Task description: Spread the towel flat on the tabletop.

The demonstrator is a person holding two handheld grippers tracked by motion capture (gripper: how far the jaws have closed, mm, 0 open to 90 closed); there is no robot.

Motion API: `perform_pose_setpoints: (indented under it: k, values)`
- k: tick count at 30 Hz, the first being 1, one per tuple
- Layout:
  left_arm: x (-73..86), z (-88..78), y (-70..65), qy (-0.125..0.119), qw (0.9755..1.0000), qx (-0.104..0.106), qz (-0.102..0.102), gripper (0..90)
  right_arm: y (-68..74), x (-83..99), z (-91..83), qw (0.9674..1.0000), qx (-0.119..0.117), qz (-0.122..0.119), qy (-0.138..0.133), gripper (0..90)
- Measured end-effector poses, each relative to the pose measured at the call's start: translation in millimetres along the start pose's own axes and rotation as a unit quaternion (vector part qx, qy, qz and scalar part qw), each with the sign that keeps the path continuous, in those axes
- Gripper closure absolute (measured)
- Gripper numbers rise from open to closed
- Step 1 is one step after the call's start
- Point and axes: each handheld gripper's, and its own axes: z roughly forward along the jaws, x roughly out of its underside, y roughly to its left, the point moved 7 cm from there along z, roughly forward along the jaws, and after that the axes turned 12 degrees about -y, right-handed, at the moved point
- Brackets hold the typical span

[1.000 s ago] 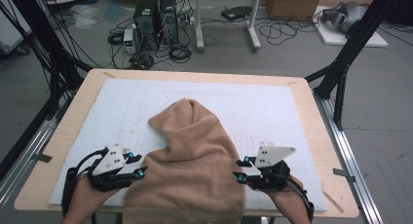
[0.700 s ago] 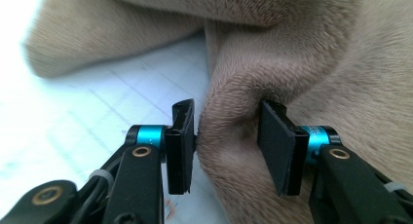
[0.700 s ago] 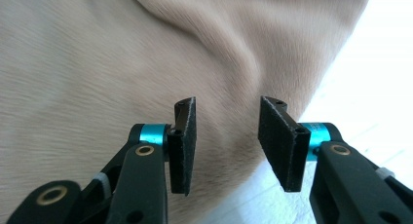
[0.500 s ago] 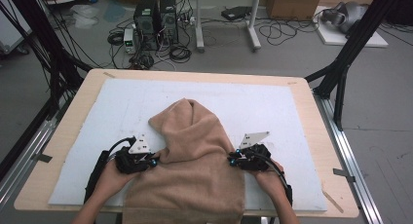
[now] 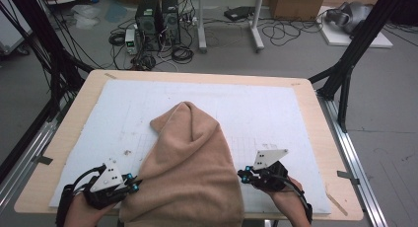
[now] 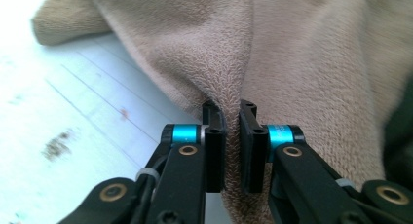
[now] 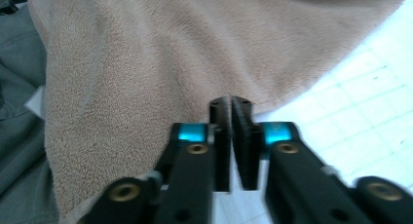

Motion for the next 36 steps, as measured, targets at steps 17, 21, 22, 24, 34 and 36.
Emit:
perform_pose_setpoints:
  k: [17, 21, 22, 24, 34, 36]
  values:
    - [-16.5, 95.2, 61.0, 0.044, 0.9988, 0.000, -0.022, 59.7, -60.0, -17.5, 66.7, 0.9994, 0.016, 0.021, 0.023, 60.0]
    - [-11.8, 104.5, 57.2, 0.053, 0.9981, 0.019, -0.023, 68.0, -59.7, -10.4, 75.9, 0.9990, 0.011, 0.016, 0.040, 69.1]
    - [-12.1, 104.4, 56.2, 0.054, 0.9983, 0.020, -0.015, 73.5, -59.0, -10.7, 77.4, 0.9992, 0.007, 0.017, 0.036, 74.4]
    - [-12.9, 105.1, 53.1, 0.056, 0.9982, 0.019, -0.005, 81.0, -58.8, -11.0, 78.5, 0.9992, 0.003, 0.022, 0.033, 82.4]
    - [-28.6, 69.6, 53.4, -0.001, 0.9997, -0.020, -0.011, 86.5, -50.5, -19.6, 47.3, 0.9996, 0.012, 0.019, 0.015, 85.8]
    - [-32.1, 53.9, 52.0, -0.014, 0.9994, -0.030, -0.007, 86.5, -45.5, -21.7, 30.0, 0.9997, 0.017, 0.012, 0.009, 85.8]
